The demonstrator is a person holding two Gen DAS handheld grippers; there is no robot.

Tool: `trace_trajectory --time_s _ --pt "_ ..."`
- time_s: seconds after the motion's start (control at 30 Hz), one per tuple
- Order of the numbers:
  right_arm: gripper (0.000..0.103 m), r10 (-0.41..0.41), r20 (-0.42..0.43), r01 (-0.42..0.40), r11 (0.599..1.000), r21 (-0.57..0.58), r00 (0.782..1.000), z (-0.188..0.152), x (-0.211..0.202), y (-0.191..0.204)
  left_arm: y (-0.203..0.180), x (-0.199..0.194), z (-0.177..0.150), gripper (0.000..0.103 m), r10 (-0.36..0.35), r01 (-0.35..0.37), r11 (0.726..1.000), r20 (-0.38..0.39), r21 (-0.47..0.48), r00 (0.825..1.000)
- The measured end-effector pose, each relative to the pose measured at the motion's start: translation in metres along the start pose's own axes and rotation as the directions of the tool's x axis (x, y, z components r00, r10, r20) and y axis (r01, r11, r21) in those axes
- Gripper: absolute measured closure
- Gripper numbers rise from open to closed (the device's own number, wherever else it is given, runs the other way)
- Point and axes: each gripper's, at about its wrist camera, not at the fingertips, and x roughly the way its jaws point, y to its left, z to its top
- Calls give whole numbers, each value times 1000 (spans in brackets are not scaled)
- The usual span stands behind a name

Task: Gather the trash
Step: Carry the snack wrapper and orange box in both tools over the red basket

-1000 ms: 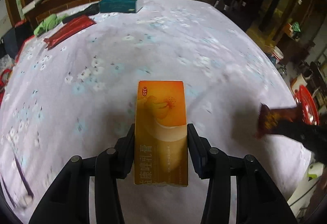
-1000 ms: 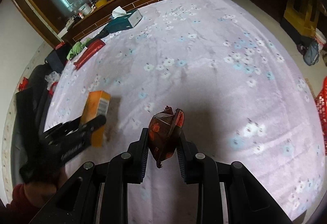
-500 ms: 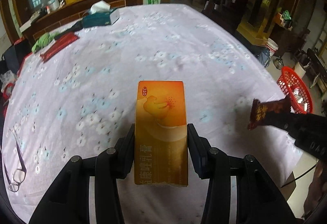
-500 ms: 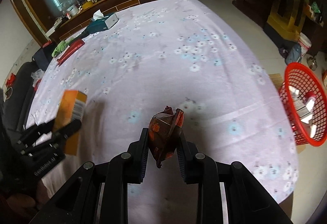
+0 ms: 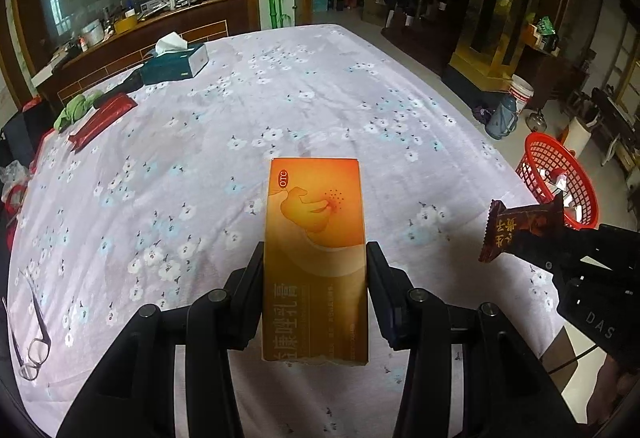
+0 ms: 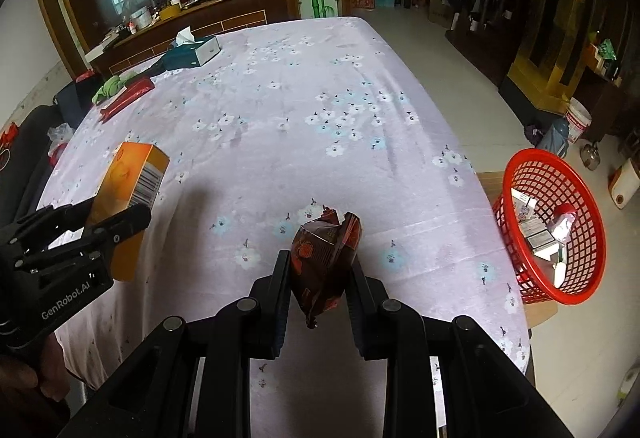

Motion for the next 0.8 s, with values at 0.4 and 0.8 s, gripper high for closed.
trace_trajectory --time_s 0.4,0.8 --pt "76 -22 38 22 1000 -13 999 1 -11 -6 -9 -4 5 58 1 -1 1000 21 8 1000" --pt "76 -35 53 35 999 -9 998 5 -15 -13 -17 -1 10 58 -6 5 1000 25 22 1000"
